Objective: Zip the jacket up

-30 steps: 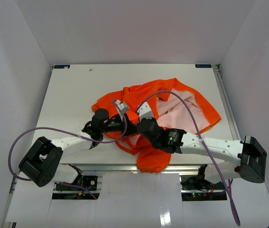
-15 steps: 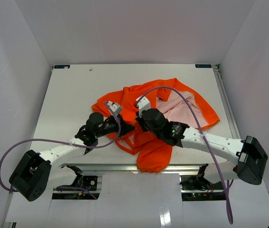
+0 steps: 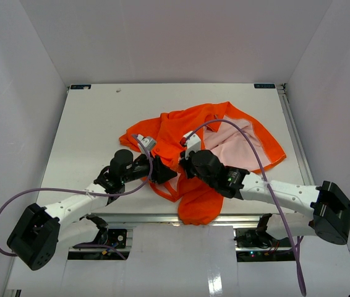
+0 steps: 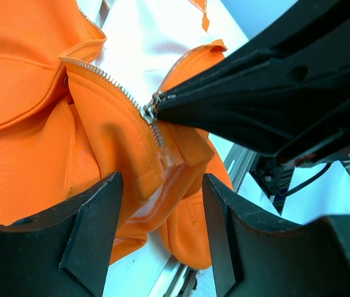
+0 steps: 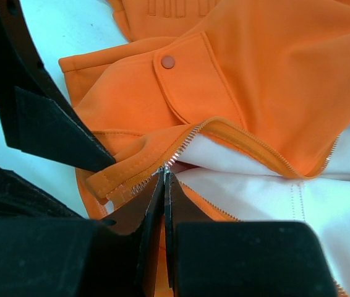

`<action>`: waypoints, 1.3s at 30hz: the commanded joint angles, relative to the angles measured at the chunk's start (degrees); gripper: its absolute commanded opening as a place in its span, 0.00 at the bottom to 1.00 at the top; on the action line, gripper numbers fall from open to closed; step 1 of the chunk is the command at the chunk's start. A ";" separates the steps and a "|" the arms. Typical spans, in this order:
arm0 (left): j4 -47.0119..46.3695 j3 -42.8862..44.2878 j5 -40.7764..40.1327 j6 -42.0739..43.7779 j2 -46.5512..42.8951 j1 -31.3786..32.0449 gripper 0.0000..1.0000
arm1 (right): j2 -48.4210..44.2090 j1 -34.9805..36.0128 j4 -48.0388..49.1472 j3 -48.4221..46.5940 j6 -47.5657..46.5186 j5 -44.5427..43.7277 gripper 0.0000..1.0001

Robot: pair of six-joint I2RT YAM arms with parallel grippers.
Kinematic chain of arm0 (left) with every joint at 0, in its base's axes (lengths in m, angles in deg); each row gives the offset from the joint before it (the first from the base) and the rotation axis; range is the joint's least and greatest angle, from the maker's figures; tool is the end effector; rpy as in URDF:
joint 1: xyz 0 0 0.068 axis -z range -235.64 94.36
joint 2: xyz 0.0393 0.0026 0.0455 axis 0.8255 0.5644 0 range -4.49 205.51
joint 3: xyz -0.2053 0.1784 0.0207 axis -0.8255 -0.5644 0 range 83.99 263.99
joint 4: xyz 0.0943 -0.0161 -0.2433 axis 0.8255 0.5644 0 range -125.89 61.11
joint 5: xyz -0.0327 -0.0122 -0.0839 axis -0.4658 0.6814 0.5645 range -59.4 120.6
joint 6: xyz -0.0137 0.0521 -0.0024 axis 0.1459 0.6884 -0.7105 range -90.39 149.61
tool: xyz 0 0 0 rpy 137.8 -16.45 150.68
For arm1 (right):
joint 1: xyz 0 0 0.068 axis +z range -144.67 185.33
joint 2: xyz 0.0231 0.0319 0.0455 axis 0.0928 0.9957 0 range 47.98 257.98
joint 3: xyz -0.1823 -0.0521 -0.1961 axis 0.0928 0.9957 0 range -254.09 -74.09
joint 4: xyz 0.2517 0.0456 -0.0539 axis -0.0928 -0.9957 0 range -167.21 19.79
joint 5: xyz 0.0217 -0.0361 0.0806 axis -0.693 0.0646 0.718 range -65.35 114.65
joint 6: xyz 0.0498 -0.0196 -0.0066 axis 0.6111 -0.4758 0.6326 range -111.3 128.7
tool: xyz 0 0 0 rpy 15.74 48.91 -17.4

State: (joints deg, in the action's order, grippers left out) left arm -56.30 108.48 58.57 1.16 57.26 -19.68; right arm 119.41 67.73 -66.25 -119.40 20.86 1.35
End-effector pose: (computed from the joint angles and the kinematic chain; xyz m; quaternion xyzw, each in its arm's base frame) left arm 0.1742 -0.1470 0.2149 0.1947 0.7682 -0.4724 0.3858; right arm 0.1428 0.2426 0.2695 -0.2430 0.7836 0.1978 0.5364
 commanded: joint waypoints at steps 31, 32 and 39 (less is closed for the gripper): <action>0.04 -2.79 3.00 1.03 -0.28 0.16 0.00 | 0.55 -5.31 1.46 -6.53 -11.89 -1.49 0.08; -0.10 -3.00 3.29 1.03 -0.56 0.16 0.00 | 1.11 -5.95 1.39 -6.71 -11.90 -0.93 0.08; 0.61 -5.42 3.28 1.12 -4.24 0.16 0.00 | 4.34 -10.76 1.45 -7.61 -13.84 2.54 0.08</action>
State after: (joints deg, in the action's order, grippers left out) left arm -59.49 105.58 59.17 1.63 56.50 -19.81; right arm 122.49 61.59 -67.31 -123.13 10.74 5.99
